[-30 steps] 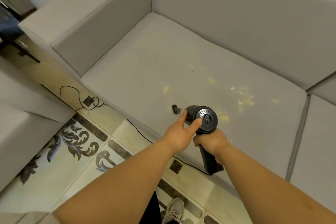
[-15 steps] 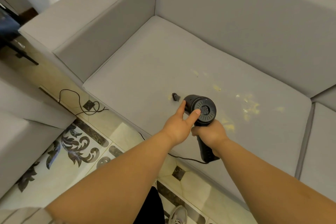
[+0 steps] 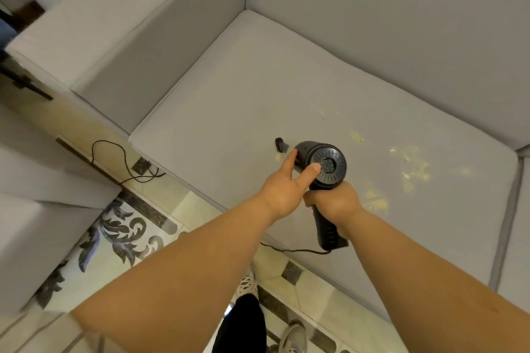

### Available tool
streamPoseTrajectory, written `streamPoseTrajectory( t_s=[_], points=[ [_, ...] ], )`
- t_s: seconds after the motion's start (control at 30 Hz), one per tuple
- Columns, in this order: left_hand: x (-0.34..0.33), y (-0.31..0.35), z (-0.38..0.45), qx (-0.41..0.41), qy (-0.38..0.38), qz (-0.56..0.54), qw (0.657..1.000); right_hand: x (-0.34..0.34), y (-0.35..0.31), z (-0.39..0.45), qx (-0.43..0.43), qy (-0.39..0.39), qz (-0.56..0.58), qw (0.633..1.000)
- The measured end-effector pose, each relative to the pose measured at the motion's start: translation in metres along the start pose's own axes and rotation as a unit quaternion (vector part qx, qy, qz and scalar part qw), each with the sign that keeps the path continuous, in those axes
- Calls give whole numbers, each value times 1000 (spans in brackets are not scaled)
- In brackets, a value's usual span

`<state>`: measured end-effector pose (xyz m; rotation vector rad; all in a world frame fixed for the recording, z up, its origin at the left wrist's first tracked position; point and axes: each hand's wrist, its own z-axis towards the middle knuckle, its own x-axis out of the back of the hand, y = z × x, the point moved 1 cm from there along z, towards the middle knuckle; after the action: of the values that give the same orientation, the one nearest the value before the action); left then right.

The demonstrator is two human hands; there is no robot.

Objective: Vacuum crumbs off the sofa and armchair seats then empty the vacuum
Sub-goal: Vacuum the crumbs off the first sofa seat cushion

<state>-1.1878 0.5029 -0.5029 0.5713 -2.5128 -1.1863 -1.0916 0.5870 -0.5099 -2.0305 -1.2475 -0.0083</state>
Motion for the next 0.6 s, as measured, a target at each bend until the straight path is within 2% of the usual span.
streamPoseTrajectory(
  t_s=[0.6],
  points=[
    [-76,-38,-84,20,-3,4,1000,38,84,-70,-15,-40,-51,998]
  ],
)
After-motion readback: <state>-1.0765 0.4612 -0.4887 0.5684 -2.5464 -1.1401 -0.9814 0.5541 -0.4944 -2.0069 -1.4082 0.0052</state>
